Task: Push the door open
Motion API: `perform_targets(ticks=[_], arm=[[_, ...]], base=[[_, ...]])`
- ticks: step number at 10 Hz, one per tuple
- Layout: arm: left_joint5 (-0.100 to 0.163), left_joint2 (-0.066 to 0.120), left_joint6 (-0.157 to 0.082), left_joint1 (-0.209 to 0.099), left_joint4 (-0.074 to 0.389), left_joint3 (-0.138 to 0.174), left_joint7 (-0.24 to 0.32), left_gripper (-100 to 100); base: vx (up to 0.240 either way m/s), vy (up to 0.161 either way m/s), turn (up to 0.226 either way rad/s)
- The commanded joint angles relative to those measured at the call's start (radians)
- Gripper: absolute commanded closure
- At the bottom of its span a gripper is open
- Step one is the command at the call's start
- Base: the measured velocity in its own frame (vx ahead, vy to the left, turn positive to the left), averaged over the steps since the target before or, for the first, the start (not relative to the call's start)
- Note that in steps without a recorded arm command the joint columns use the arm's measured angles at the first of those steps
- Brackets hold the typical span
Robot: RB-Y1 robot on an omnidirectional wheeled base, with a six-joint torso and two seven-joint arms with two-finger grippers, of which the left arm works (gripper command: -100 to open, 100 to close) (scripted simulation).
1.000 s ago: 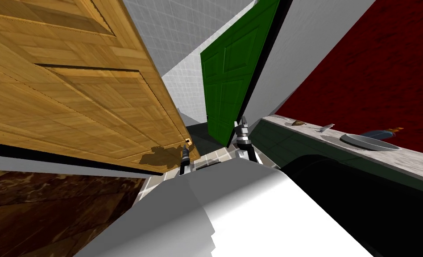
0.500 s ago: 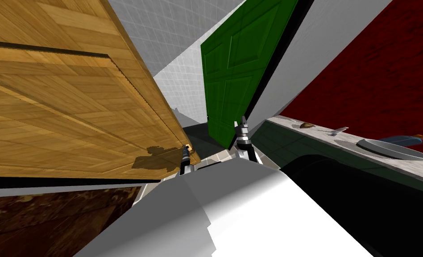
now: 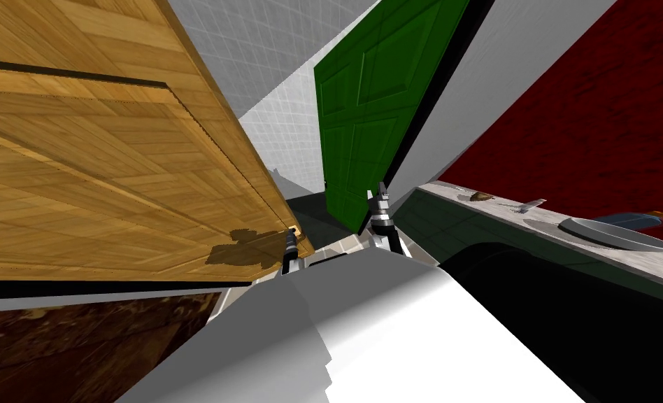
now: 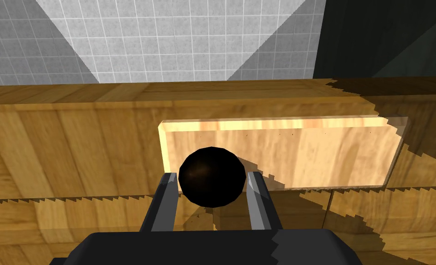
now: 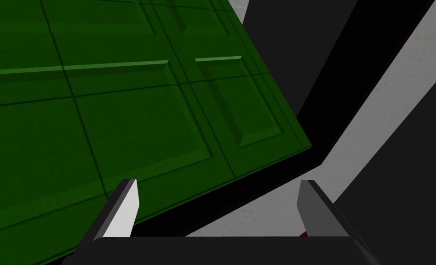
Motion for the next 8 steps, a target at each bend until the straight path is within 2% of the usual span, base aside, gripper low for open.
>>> perform_targets(ticks=[1, 3, 8], arm=[[0.000, 0.000, -0.002, 0.000, -0.001, 0.000, 0.001, 100], [0.000, 0.006, 0.000, -0.001, 0.004, 0.002, -0.001, 100], [0.001, 0.021, -0.002, -0.009, 0.013, 0.009, -0.002, 100]], base=[[-0.007, -0.002, 0.002], [0.056, -0.003, 0.044], [0.184, -0.018, 0.092]])
